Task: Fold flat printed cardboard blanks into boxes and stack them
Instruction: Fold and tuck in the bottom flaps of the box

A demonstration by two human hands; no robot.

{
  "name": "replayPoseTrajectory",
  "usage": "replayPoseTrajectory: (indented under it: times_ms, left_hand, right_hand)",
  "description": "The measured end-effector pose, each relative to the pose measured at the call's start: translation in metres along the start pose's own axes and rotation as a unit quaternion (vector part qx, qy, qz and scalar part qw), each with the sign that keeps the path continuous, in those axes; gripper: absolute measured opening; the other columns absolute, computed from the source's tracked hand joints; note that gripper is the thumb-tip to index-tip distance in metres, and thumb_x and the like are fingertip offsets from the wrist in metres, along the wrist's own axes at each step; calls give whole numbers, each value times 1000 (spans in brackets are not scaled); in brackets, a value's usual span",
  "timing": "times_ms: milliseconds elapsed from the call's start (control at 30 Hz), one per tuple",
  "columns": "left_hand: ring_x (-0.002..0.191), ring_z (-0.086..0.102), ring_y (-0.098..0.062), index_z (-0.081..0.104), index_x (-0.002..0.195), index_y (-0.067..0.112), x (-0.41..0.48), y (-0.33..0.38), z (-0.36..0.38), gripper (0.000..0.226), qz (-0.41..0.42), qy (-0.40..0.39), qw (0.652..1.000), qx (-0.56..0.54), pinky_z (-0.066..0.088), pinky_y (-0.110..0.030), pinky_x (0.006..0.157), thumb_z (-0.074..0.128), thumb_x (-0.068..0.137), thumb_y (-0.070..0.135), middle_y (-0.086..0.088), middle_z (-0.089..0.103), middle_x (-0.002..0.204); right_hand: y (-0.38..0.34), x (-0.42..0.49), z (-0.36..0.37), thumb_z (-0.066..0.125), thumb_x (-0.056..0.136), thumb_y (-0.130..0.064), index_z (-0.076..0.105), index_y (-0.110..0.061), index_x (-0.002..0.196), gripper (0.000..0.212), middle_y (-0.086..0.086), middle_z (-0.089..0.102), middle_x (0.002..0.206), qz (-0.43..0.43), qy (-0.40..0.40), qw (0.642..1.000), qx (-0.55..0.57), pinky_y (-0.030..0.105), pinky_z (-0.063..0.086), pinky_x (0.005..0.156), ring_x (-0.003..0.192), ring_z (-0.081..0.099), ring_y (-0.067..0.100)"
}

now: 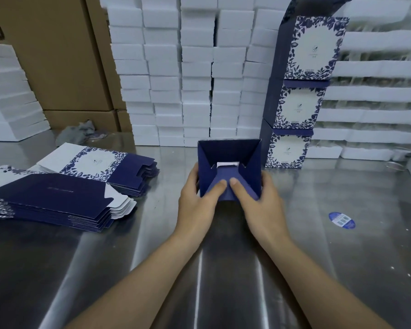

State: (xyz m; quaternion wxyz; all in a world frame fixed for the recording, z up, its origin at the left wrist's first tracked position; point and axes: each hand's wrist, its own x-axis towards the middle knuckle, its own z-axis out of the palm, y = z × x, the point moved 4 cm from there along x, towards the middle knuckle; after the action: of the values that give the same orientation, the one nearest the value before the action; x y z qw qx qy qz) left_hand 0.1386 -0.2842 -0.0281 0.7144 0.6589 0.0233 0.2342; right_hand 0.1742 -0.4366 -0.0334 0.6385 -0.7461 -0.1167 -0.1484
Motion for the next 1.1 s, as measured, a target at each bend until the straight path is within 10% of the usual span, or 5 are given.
replayPoseTrajectory:
  times_ms: [367,567,767,1100]
  left_hand:
    - [112,72,-7,56,141,30,1,-6,0,65,6,14,1000,8,59,-31,97,80,81,35,12,74,125]
    - [118,68,-7,55,141,33,1,-5,1,34,-12,43,999,5,57,-29,96,56,108,42,10,69,131]
    - [126,66,-11,55,147,33,-2,2,4,50,-35,-13,999,-31,53,-47,111,66,101,47,11,69,137]
    - [121,68,-11,54,149,33,-1,1,3,50,1,-3,1000,29,56,-48,107,68,102,25,12,70,133]
  right_hand:
    - [1,2,-2,77,91,-52,58,-33,118,39,-15,70,117,16,23,1000,-3,34,56,93,107,68,5]
    - [0,4,-3,57,104,-49,60,-27,120,27,-9,70,116,20,29,999,7,39,54,99,110,66,10]
    - [-7,-1,-1,54,98,-67,56,-45,111,26,-34,61,113,15,-16,999,35,-3,39,78,101,55,-27]
    - [-4,1,1,67,102,-37,66,-31,123,23,-13,75,114,-23,-40,998,37,28,54,93,105,70,2]
